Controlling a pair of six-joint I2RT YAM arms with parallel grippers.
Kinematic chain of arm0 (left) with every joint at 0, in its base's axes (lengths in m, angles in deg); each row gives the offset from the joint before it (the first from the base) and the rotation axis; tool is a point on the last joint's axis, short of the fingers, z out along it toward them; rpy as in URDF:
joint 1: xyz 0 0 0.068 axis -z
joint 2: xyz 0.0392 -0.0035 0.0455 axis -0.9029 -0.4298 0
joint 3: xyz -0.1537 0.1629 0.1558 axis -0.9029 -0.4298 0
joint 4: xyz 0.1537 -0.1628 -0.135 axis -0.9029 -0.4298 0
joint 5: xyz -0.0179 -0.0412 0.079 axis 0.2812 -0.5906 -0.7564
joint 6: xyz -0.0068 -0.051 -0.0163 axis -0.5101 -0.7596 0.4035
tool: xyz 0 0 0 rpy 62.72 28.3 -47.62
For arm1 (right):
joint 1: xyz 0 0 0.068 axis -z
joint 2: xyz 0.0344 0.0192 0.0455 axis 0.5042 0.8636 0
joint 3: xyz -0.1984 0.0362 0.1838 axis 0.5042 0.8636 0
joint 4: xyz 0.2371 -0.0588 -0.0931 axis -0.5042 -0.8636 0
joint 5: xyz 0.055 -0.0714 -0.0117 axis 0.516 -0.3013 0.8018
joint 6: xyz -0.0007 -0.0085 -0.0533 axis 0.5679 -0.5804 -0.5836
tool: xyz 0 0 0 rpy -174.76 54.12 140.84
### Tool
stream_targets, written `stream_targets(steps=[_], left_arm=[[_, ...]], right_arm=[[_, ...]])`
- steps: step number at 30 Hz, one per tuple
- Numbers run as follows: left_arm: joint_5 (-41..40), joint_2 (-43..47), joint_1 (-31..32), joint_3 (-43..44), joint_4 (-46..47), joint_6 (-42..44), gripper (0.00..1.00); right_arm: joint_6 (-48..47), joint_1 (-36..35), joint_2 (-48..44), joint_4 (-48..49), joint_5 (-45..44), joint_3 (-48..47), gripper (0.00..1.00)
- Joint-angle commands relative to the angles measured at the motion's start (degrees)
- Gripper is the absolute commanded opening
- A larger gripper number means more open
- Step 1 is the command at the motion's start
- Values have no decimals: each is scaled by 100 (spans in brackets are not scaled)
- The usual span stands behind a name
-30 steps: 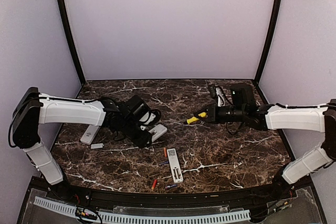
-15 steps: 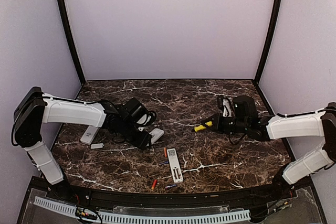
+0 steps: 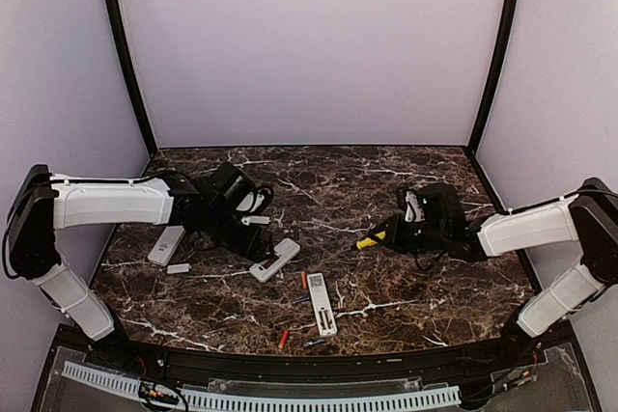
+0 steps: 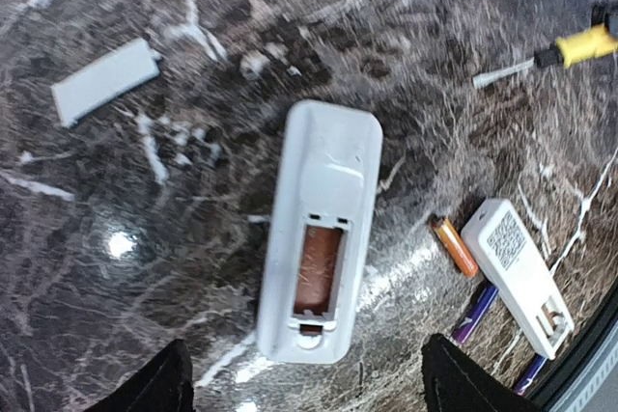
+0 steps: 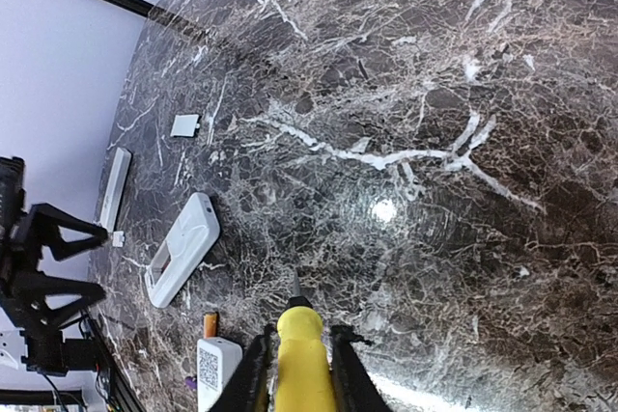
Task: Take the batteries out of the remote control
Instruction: Place the screwdriver at the center of the board.
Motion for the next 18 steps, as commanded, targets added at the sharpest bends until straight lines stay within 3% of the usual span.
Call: stream_targets(steps=[1, 6, 12, 15, 18], left_arm=[[194, 691, -690, 311, -475, 179, 82], [570, 1007, -1853, 269, -612, 220, 84], [1693, 1292, -3607, -193, -271, 16, 86], [1773, 1287, -4136, -353, -318, 160, 86], [1203, 1235, -4339, -412, -492, 353, 86]], right_arm=[[98, 16, 181, 198, -114, 100, 27], [193, 8, 92, 168, -471, 232, 44], [143, 7, -369, -31, -1134, 473, 67], [-155, 8, -564, -201, -1281, 455, 73], [-366, 6, -713, -557, -1555, 312, 76]])
